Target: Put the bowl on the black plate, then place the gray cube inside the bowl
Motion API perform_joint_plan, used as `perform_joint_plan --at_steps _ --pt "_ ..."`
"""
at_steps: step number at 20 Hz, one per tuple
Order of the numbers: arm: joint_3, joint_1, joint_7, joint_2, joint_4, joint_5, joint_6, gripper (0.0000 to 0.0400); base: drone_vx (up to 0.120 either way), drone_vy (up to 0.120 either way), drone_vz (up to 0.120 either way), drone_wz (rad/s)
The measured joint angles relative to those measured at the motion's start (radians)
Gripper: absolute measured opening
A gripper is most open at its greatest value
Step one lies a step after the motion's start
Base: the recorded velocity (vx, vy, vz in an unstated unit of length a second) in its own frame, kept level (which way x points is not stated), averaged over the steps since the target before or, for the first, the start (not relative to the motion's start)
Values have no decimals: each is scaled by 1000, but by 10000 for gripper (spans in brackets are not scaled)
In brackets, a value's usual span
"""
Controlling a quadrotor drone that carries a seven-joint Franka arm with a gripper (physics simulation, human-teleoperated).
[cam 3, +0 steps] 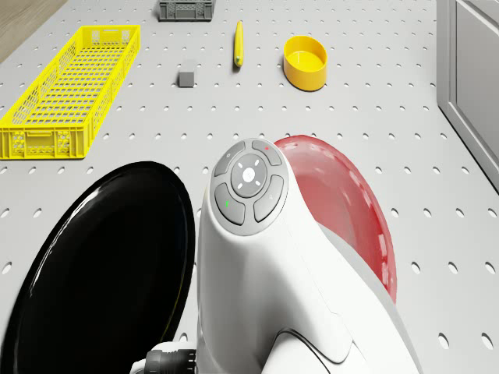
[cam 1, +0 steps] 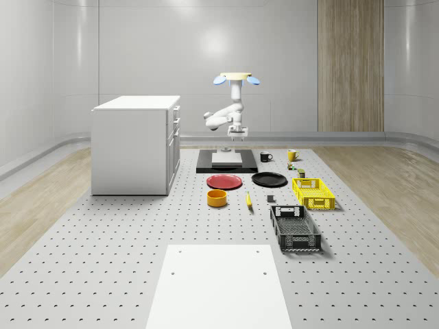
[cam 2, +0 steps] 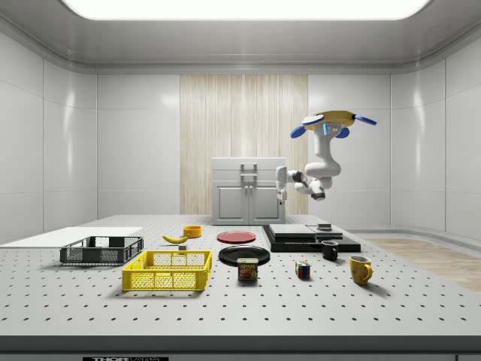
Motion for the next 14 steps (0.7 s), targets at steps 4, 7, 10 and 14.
perform_joint_plan --at_steps 4,7,10,14 --pt "7 -8 7 -20 1 11 18 400 120 0 0 0" --pt "12 -13 12 -35 3 18 31 400 120 0 0 0" --pt "16 -18 17 -50 4 26 45 400 120 -67 0 0" --pt "22 -24 23 -69 5 36 62 400 120 -10 0 0"
